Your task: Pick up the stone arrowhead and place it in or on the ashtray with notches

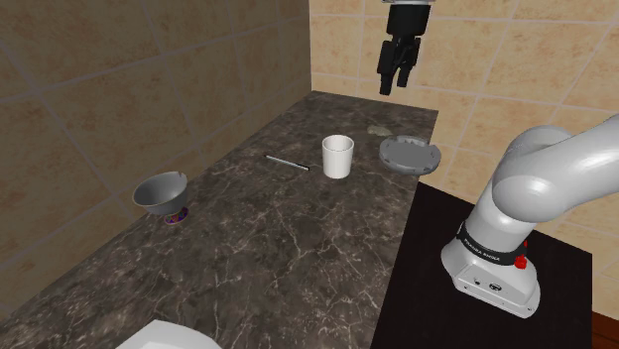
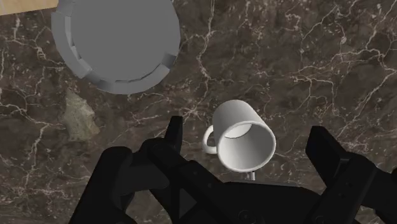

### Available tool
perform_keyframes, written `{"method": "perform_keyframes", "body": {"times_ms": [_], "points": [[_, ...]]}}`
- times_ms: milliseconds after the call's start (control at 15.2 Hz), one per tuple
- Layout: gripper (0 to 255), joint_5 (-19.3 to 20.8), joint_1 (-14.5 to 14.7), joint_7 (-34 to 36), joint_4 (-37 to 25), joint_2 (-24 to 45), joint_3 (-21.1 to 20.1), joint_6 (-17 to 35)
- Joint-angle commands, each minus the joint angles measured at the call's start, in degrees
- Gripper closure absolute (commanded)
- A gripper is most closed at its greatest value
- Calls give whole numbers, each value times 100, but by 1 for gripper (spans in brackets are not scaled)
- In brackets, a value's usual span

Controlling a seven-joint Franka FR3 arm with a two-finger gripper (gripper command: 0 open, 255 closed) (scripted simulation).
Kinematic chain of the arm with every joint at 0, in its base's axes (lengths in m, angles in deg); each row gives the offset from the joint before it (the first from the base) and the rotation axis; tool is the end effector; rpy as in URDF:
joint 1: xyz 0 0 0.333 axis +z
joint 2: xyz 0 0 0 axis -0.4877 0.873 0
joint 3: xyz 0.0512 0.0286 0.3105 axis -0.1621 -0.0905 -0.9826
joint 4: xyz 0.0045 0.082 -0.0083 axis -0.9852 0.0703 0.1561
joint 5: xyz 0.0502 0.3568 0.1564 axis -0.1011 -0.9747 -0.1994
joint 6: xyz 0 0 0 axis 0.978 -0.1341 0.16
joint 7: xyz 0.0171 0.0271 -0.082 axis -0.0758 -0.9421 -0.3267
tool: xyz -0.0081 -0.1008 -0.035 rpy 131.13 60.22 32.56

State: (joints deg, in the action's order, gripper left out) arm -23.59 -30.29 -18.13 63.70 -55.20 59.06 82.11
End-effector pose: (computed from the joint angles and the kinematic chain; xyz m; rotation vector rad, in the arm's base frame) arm 0.3081 -0.0091 0.5778 -3.0282 -0.0552 0.0410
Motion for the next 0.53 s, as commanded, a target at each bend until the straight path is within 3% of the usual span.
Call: {"method": "perform_keyframes", "body": {"times_ms": [0, 462], "points": [[0, 0, 0, 0, 0, 0, 0, 0], [0, 461, -301, -343, 482, 658, 348, 1125]]}}
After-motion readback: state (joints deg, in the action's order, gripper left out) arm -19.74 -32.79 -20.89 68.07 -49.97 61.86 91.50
